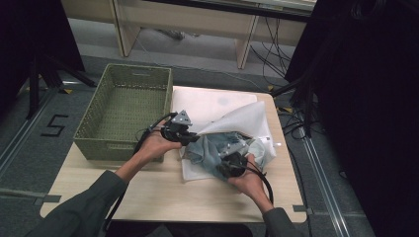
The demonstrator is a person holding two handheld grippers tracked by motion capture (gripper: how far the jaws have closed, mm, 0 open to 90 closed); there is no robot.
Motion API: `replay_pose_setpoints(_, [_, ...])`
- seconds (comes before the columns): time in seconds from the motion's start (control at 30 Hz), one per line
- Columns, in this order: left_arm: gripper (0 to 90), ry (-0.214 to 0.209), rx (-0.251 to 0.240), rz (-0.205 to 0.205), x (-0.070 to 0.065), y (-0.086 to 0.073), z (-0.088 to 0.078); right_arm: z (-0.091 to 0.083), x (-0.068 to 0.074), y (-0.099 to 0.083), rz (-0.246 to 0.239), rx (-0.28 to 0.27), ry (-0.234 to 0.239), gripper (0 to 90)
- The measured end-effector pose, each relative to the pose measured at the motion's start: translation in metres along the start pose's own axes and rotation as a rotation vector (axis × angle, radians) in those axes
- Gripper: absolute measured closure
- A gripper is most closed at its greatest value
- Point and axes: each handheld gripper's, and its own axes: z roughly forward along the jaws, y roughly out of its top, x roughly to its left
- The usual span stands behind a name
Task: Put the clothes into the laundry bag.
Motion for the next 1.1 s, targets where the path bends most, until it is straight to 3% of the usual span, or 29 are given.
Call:
replay_pose_setpoints(0.03, [85.5, -0.002, -0.003, 0.003, 0.000, 0.001, 0.000, -0.003, -0.002, 0.010, 0.008, -0.008, 0.000, 84.2])
replay_pose_setpoints(0.07, [85.6, -0.001, -0.006, -0.006, -0.001, 0.001, 0.000, -0.001, -0.003, 0.018, 0.040, -0.051, -0.011, 84.2])
replay_pose_setpoints(0.1, [85.6, -0.004, 0.001, 0.017, 0.000, 0.001, -0.001, -0.001, -0.006, 0.025, 0.041, -0.077, -0.015, 84.2])
replay_pose_setpoints(0.13, [85.6, -0.006, -0.001, 0.019, 0.000, 0.002, -0.001, 0.003, -0.010, 0.036, 0.073, -0.123, -0.020, 84.1])
replay_pose_setpoints(0.17, [85.6, 0.006, -0.005, 0.008, -0.001, 0.001, -0.001, 0.008, -0.015, 0.047, 0.092, -0.127, -0.019, 84.0])
replay_pose_setpoints(0.23, [85.6, 0.011, 0.002, 0.016, 0.000, 0.001, -0.002, 0.014, -0.017, 0.050, 0.106, -0.134, -0.012, 83.8])
replay_pose_setpoints(0.27, [85.5, 0.012, 0.002, 0.004, 0.002, 0.000, -0.002, 0.027, -0.021, 0.049, 0.153, -0.114, -0.003, 82.9])
replay_pose_setpoints(0.3, [85.5, 0.012, 0.013, 0.011, 0.004, -0.002, -0.002, 0.027, -0.021, 0.049, 0.153, -0.114, -0.003, 82.9])
replay_pose_setpoints(0.37, [84.9, 0.009, 0.017, 0.000, 0.006, -0.006, 0.000, 0.048, -0.021, 0.035, 0.177, -0.107, 0.002, 81.3])
replay_pose_setpoints(0.4, [84.6, 0.009, 0.017, 0.000, 0.006, -0.006, 0.000, 0.047, -0.019, 0.034, 0.206, -0.086, 0.015, 80.4])
replay_pose_setpoints(0.47, [84.1, 0.014, 0.029, 0.006, 0.005, -0.007, 0.001, 0.047, -0.020, 0.035, 0.195, -0.114, 0.000, 77.2])
replay_pose_setpoints(0.5, [84.1, 0.013, 0.032, 0.012, 0.005, -0.007, 0.002, 0.045, -0.021, 0.037, 0.188, -0.130, -0.005, 72.8])
replay_pose_setpoints(0.53, [84.0, 0.013, 0.042, 0.023, 0.006, -0.007, 0.001, 0.038, -0.019, 0.040, 0.236, -0.096, 0.009, 65.2])
replay_pose_setpoints(0.57, [83.9, 0.016, 0.041, 0.021, 0.005, -0.007, 0.001, 0.040, -0.020, 0.039, 0.201, -0.143, 0.002, 59.4])
replay_pose_setpoints(0.63, [83.8, 0.020, 0.044, 0.030, 0.006, -0.008, 0.000, 0.025, -0.016, 0.041, 0.206, -0.105, 0.042, 48.7])
replay_pose_setpoints(0.7, [83.8, 0.021, 0.039, 0.023, 0.007, -0.008, 0.000, 0.019, -0.014, 0.040, 0.204, -0.122, 0.045, 46.0])
replay_pose_setpoints(0.73, [83.8, 0.023, 0.039, 0.015, 0.007, -0.008, 0.000, -0.001, -0.013, 0.039, 0.161, -0.115, 0.050, 44.3])
replay_pose_setpoints(0.77, [83.8, 0.025, 0.041, 0.021, 0.008, -0.008, -0.001, -0.011, -0.013, 0.037, 0.145, -0.146, 0.041, 44.0])
replay_pose_setpoints(0.8, [83.7, 0.025, 0.041, 0.021, 0.008, -0.008, -0.001, -0.011, -0.013, 0.037, 0.145, -0.146, 0.041, 44.0])
replay_pose_setpoints(0.83, [83.7, 0.027, 0.039, 0.016, 0.008, -0.009, 0.000, -0.034, -0.017, 0.033, 0.128, -0.175, 0.050, 43.4])
replay_pose_setpoints(0.9, [83.7, 0.026, 0.039, 0.018, 0.007, -0.008, 0.000, -0.049, -0.020, 0.026, 0.130, -0.180, 0.053, 42.6])
replay_pose_setpoints(1.0, [83.6, 0.026, 0.039, 0.020, 0.007, -0.008, 0.000, -0.054, -0.018, 0.015, 0.151, -0.169, 0.053, 41.5])
replay_pose_setpoints(1.07, [83.6, 0.028, 0.040, 0.020, 0.008, -0.008, 0.000, -0.049, -0.017, -0.005, 0.102, -0.098, 0.038, 40.1])
replay_pose_setpoints(1.1, [83.6, 0.030, 0.037, 0.011, 0.007, -0.007, 0.000, -0.046, -0.016, -0.010, 0.115, -0.062, 0.048, 39.8])
